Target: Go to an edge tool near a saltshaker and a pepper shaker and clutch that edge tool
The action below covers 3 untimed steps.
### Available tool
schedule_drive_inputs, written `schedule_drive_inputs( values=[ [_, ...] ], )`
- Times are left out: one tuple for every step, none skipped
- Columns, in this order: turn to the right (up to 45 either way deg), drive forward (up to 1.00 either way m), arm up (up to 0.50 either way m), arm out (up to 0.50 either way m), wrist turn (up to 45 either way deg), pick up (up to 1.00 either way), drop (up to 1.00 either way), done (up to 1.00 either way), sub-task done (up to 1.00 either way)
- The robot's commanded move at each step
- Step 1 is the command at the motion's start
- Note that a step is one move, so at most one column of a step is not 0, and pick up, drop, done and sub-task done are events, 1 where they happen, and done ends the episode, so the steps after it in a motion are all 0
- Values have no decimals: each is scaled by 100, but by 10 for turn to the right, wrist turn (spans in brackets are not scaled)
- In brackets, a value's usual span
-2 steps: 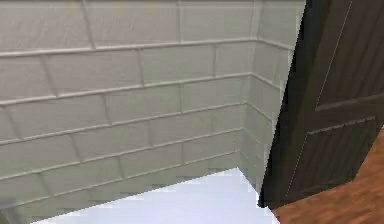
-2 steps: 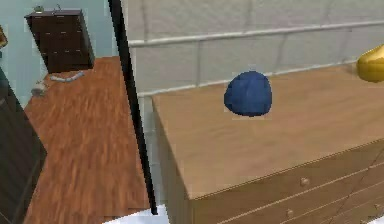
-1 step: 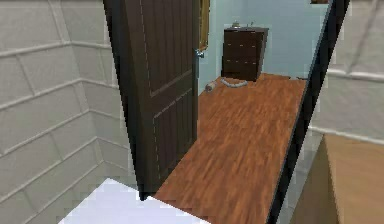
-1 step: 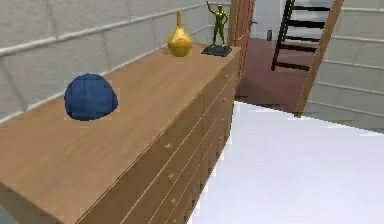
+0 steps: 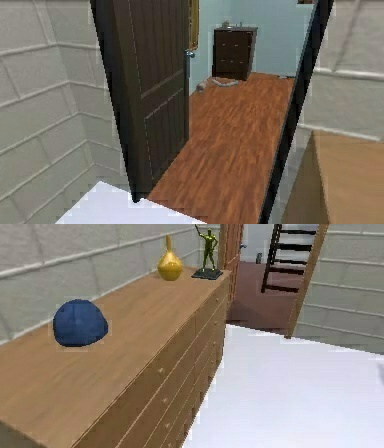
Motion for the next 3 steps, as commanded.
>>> schedule_drive_inputs(
  values=[
    [450, 0, 0, 0, 0, 0, 0, 0, 0],
    [450, 0, 0, 0, 0, 0, 0, 0, 0],
    [450, 0, 0, 0, 0, 0, 0, 0, 0]
  ],
)
